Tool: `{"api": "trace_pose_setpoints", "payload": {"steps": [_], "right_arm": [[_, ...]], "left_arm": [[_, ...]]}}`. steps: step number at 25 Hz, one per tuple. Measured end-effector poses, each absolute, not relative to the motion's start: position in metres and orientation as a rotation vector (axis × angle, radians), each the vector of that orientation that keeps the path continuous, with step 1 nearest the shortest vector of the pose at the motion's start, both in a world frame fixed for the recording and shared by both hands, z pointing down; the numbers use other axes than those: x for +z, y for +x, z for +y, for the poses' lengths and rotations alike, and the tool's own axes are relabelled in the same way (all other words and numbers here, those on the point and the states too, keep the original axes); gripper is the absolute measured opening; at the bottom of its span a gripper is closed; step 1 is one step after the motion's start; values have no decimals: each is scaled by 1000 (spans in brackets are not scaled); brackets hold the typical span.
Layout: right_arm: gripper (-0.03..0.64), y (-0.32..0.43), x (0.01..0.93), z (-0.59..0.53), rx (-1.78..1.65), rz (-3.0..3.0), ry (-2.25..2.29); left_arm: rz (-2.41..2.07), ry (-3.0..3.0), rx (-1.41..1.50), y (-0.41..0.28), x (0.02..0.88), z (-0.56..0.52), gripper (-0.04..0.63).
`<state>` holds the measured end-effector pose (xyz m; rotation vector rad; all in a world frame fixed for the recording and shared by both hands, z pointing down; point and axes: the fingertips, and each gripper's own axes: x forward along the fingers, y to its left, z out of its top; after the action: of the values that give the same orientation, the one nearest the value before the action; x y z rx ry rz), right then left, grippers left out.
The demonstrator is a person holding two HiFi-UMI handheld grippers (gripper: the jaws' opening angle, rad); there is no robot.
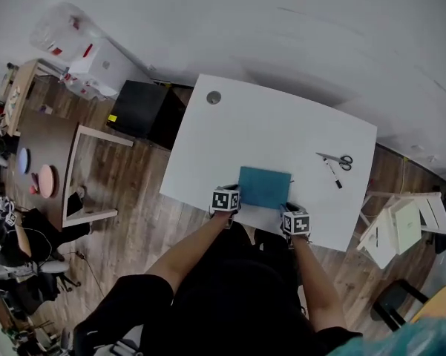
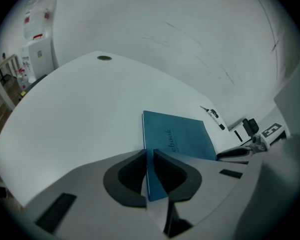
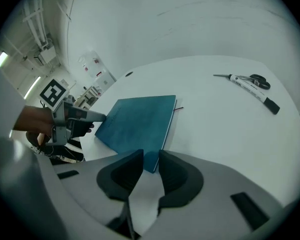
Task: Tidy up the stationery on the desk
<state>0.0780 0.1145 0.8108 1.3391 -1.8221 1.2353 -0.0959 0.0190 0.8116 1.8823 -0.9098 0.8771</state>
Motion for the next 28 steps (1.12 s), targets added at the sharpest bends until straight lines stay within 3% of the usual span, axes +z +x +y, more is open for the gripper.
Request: {"api": "trace_pose_setpoints", "payload": {"steps": [17,28], "right_arm": [[97,-29,816,105,1436,-1702,1547],[97,8,806,100,1319,-1743,1581]], "left_arm": [[-680,2117,991,-94,813,-88,52],[-700,2125,997,-97,809,-86,54]]}}
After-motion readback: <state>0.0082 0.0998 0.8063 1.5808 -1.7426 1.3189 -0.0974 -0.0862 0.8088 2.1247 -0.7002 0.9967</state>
